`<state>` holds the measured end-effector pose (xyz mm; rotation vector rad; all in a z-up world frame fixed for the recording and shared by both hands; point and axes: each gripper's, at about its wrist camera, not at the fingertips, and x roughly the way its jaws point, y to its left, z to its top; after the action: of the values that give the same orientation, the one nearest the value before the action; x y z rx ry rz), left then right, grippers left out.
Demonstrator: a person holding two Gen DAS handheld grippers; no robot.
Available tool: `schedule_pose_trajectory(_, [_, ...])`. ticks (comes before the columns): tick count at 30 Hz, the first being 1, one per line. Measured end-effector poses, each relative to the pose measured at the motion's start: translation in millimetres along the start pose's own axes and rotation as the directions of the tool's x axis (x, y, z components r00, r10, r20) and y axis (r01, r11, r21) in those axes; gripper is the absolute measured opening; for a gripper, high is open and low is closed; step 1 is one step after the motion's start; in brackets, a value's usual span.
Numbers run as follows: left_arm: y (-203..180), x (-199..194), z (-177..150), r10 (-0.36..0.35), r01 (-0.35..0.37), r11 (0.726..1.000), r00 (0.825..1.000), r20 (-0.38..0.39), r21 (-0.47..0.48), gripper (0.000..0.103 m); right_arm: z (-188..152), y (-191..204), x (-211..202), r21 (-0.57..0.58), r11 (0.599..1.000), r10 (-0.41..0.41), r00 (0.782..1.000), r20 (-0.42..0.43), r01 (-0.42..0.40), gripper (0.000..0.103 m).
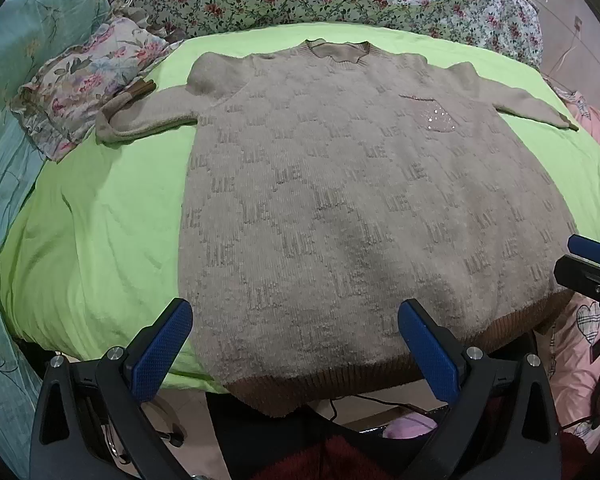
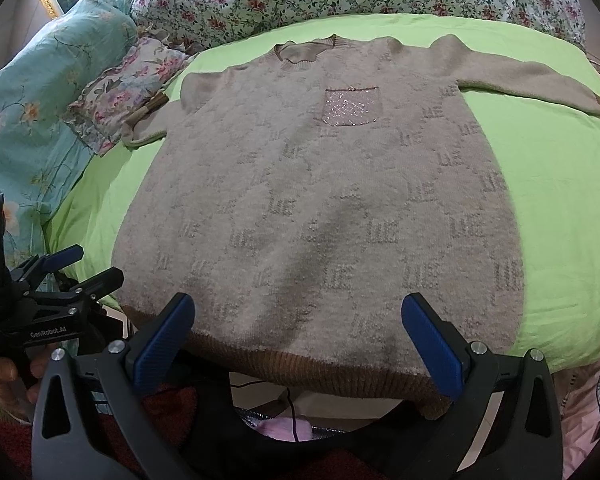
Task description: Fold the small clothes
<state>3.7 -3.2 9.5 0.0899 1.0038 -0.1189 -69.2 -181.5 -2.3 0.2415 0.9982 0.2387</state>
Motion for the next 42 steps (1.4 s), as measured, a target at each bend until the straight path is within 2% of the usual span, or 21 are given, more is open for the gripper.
schedule_pose_trajectory(10, [-2.0,10.1,11.9,0.01,-0.01,1.0,1.0,-0.01,0.019,0.103,8.3,-12.0,-0.7,0.017,1.0,-0.001,1.0,0.025,0.001,0.103])
schedule_pose_trajectory(17, [-4.8,20.1,33.8,0.013,-0.013,0.999,1.0,0.005,0.043,0.103,39.1,-60.6,-21.0,0.102,0.993,-0.061,0.993,0.098,0.051,0.103])
schedule_pose_trajectory(21, [-3.3,29.6,55.0,0.005,-0.005,0.999,1.0,0.005,0.031,0.103,64.1,-111.0,-40.7,0.185,0.978,-0.127,0.98,0.151,0.098,0.103])
schedule_pose_trajectory(24, [-1.7,36.9,70.7,0.013,-0.013,1.0,1.0,-0.001,0.02,0.103,81.6,-150.0,-57.8,0.267,0.959,-0.144,0.972,0.183,0.091,0.103])
schedule_pose_trajectory(29, [-3.4,43.9,97.4,0.034,-0.034,0.999,0.999,0.03,0.025,0.103,114.5,-231.0,-84.6,0.419,0.9,-0.236,0.941,0.241,0.119,0.102])
schedule_pose_trajectory(32, [-4.8,50.9,110.0,0.039,-0.04,0.999,0.999,0.024,0.028,0.103,133.6,-288.5,-84.0,0.495,0.862,-0.282,0.916,0.285,0.111,0.092])
schedule_pose_trajectory(33, [-5.9,54.7,114.1,0.037,-0.038,0.999,0.999,0.017,0.027,0.103,142.9,-311.1,-83.0,0.522,0.841,-0.324,0.905,0.276,0.142,0.087])
schedule_pose_trajectory(36, [-7.6,62.5,123.6,0.023,-0.023,1.0,1.0,0.014,0.017,0.103,160.6,-366.3,-78.0,0.574,0.806,-0.361,0.887,0.288,0.141,0.08])
schedule_pose_trajectory(40, [-8.2,77.1,131.7,0.007,-0.007,1.0,1.0,-0.017,-0.001,0.103,176.5,-438.8,-58.4,0.659,0.735,-0.411,0.878,0.245,0.16,0.069])
schedule_pose_trajectory(42, [-7.6,83.0,134.9,0.006,-0.007,1.0,1.0,-0.026,-0.01,0.103,180.9,-468.8,-45.7,0.696,0.703,-0.41,0.882,0.231,0.145,0.063])
